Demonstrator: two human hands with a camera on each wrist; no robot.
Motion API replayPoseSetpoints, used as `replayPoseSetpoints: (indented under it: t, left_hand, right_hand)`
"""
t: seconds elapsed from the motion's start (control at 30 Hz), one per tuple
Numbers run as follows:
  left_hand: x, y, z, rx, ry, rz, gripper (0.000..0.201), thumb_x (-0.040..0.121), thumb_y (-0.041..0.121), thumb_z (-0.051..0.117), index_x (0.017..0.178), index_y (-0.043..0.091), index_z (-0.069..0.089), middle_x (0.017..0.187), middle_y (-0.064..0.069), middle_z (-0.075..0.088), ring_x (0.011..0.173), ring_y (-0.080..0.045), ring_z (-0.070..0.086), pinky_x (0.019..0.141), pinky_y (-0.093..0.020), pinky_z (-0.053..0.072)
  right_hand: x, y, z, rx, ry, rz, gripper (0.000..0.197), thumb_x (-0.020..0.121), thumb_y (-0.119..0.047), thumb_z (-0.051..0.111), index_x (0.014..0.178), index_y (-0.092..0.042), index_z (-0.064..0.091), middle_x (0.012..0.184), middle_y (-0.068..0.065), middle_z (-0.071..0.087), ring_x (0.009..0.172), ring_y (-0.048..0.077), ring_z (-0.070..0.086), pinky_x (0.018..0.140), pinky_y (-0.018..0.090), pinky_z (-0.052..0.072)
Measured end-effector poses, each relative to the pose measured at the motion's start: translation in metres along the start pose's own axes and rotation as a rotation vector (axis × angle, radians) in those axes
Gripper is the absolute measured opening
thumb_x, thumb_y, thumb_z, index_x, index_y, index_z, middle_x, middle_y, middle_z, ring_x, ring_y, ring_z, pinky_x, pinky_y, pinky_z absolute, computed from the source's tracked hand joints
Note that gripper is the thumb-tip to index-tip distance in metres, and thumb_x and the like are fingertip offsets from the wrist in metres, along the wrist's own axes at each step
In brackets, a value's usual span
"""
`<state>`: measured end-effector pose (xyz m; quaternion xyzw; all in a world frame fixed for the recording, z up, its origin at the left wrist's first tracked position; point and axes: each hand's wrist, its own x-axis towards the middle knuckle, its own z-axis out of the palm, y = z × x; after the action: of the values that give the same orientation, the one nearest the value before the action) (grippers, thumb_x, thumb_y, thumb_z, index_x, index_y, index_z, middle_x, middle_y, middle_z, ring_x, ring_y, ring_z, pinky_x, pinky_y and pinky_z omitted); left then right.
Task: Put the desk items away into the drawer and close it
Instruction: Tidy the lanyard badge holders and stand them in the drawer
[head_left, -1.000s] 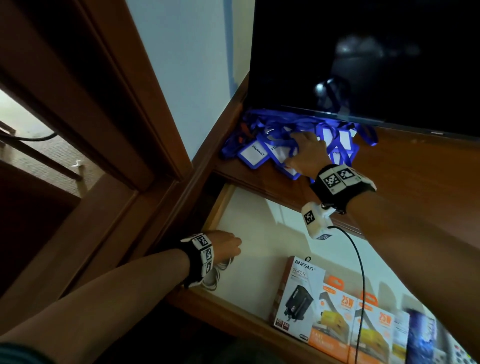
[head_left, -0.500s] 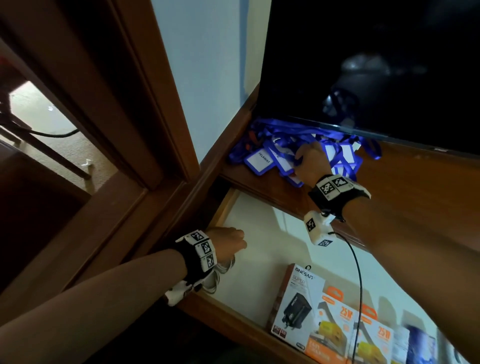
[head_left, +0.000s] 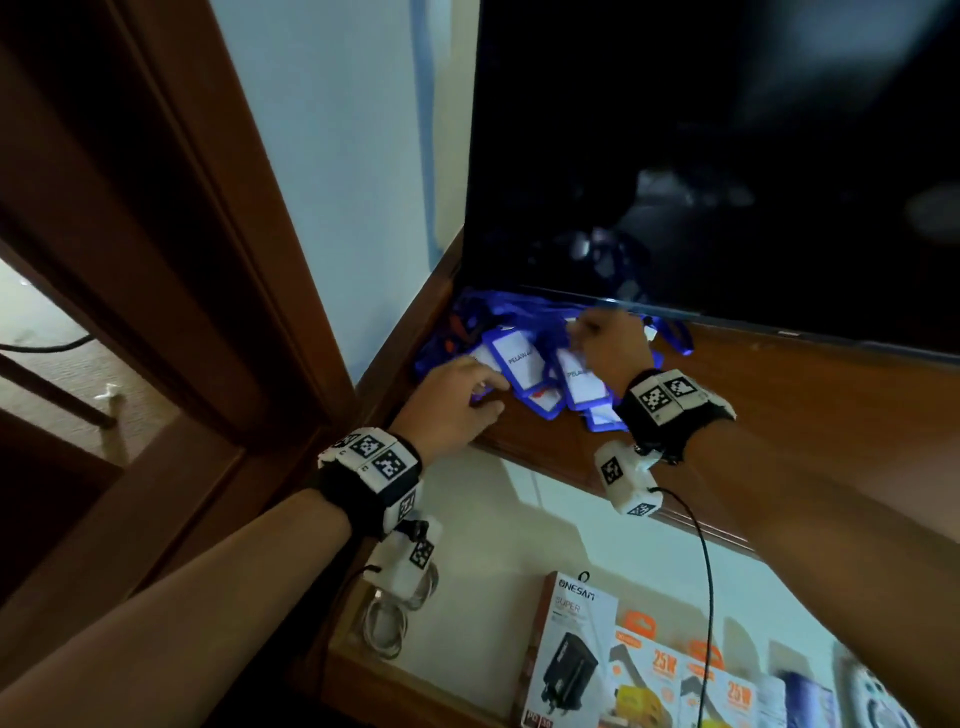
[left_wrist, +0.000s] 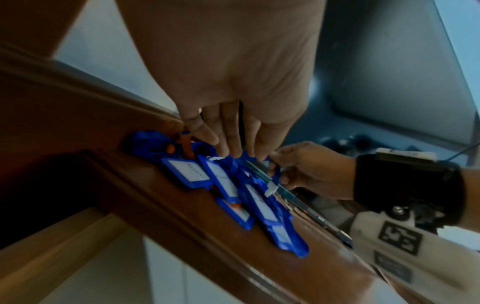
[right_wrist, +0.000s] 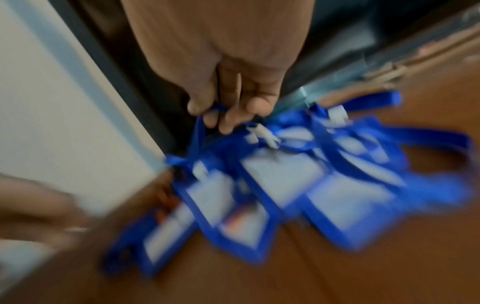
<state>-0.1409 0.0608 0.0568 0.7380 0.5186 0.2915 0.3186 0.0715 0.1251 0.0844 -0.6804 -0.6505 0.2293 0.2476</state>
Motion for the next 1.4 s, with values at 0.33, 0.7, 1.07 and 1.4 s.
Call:
replayPoseSetpoints:
  t: [0.33, 0.7, 1.07, 1.4]
  left_hand:
    - [0.077, 0.049, 0.03, 0.025, 0.046, -0.004, 0.099, 0.067, 0.032, 0.083, 0.145, 0.01, 0.026, 0.146, -0.015, 0.027, 0.134, -0.032, 0.03, 0.112, -0.039, 0.026]
    - [0.099, 0.083, 0.086, -0.038, 0.008, 0.2, 0.032, 0.095, 0.024, 0.055, 0.122, 0.009, 0.061, 0.133, -0.013, 0.049, 0.114, -0.031, 0.054, 0.094, -0.031, 0.038]
    - [0.139, 0.12, 0.033, -0.235, 0.018, 0.094, 0.025, 0.098, 0.03, 0.045, 0.092, 0.013, 0.062, 0.082, -0.009, 0.069, 0.076, -0.023, 0.072, 0.078, -0.04, 0.056]
    - [0.1, 0.167, -0.057, -0.588, 0.123, 0.035, 0.018, 0.101, 0.023, 0.042, 0.111, 0.013, 0.053, 0.1, -0.007, 0.063, 0.071, -0.013, 0.073, 0.06, -0.016, 0.05]
  right_hand:
    - [-0.01, -0.047, -0.093, 0.337, 0.294, -0.065, 0.032, 0.087, -0.033, 0.049, 0.059, -0.018, 0.045, 0.049, -0.001, 0.048, 0.044, 0.014, 0.043, 0.053, 0.036, 0.04]
    - [-0.077, -0.036, -0.149, 0.579, 0.363, -0.104, 0.032, 0.101, -0.013, 0.041, 0.07, -0.008, 0.043, 0.057, 0.012, 0.042, 0.05, 0.025, 0.042, 0.052, 0.025, 0.04]
    - [-0.126, 0.047, -0.083, 0.557, 0.249, 0.247, 0.038, 0.087, -0.002, 0.063, 0.121, -0.017, 0.052, 0.111, -0.005, 0.06, 0.093, 0.002, 0.06, 0.077, 0.01, 0.045]
    - [-0.116, 0.064, 0.041, -0.439, -0.403, 0.139, 0.072, 0.091, -0.057, 0.044, 0.149, -0.044, 0.004, 0.159, -0.005, -0.017, 0.145, 0.037, -0.014, 0.11, 0.06, 0.016]
